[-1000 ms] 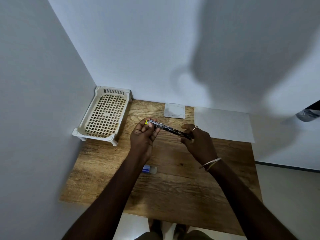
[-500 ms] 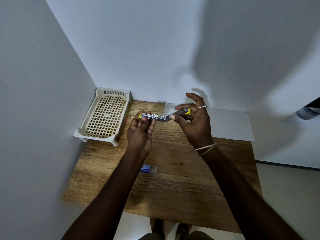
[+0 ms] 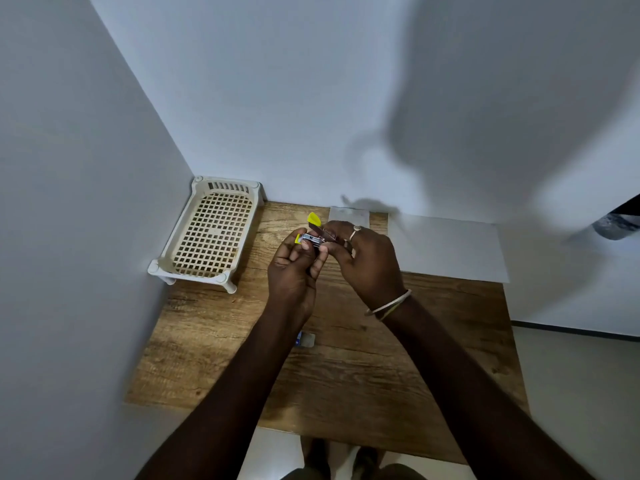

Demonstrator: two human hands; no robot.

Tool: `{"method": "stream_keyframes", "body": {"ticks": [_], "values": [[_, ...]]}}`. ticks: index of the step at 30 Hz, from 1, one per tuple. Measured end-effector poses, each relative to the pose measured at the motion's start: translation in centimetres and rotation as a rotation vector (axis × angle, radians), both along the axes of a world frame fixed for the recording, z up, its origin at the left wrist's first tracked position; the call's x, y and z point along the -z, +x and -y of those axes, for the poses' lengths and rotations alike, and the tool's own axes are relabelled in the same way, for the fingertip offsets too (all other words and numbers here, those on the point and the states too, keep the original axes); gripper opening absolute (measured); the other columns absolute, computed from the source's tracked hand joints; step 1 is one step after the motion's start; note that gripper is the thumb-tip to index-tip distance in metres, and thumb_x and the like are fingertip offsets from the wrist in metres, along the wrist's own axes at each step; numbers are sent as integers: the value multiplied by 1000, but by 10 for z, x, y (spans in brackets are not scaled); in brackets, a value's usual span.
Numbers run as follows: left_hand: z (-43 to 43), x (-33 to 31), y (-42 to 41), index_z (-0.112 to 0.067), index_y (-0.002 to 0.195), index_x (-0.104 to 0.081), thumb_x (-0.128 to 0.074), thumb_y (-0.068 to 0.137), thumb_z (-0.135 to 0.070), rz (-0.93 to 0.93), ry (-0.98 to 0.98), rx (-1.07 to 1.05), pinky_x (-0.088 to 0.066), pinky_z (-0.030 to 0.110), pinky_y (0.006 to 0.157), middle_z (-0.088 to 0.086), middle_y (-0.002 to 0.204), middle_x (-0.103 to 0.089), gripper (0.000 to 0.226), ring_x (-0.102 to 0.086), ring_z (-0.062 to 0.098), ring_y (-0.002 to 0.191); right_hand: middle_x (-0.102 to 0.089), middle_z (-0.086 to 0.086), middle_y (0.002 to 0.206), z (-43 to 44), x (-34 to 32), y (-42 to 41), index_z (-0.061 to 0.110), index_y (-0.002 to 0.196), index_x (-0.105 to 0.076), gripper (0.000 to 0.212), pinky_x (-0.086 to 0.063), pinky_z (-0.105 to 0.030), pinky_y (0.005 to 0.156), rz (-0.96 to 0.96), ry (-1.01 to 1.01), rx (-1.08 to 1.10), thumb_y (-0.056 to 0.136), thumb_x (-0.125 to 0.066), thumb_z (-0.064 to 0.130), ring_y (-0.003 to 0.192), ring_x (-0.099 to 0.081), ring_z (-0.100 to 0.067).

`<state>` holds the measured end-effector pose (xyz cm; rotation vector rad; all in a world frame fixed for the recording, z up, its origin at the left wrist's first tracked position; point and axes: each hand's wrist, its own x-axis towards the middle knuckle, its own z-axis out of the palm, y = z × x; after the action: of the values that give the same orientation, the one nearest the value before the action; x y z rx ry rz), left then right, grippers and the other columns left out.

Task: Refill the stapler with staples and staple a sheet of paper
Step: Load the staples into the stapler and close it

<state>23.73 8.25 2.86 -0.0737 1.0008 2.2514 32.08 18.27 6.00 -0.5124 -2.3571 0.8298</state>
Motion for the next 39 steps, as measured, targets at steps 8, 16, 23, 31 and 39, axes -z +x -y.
{"method": "stream_keyframes", "body": {"ticks": [8, 16, 23, 31, 39], "values": [[-7, -2, 4, -6, 114, -62, -53, 99, 1, -12, -60, 7, -54, 16, 57, 0, 84, -75, 19, -70, 7, 71, -72, 3, 119, 0, 13, 6, 20, 120, -70, 36, -52, -28, 89, -1, 175, -20, 84, -75, 23, 108, -67, -14], [-13, 0, 4, -6, 114, -63, -57, 97, 0, -3, -83, 42, -57, 20, 70, 4, 93, -71, 20, -67, 11, 83, -74, -1, 112, -3, 5, 7, 17, 113, -73, 26, -54, -29, 75, 14, 264, -23, 87, -71, 15, 93, -71, -19], [-14, -5, 5, -3, 121, -61, -56, 97, 0, -51, -56, 53, -60, 28, 83, 12, 104, -70, 25, -70, 17, 94, -74, 1, 109, -10, -1, 8, 21, 116, -70, 33, -55, -34, 82, -10, 88, 0, 84, -71, 18, 98, -69, -19], [-11, -5, 10, -3, 116, -61, -49, 99, 8, -87, -52, 69, -59, 34, 90, 13, 108, -72, 24, -71, 21, 102, -75, 2, 88, -18, 15, 20, 24, 103, -70, 14, -59, -30, 67, -26, -726, 17, 100, -58, 29, 71, -74, -15], [8, 21, 15, -10, 126, -65, -56, 96, -37, -204, -228, 345, -59, 41, 92, 12, 114, -75, 41, -71, 30, 106, -75, -15, 84, -34, 38, 53, 11, 101, -74, 13, -61, -28, 67, 44, -833, 6, 89, -72, 10, 73, -72, -20]]}}
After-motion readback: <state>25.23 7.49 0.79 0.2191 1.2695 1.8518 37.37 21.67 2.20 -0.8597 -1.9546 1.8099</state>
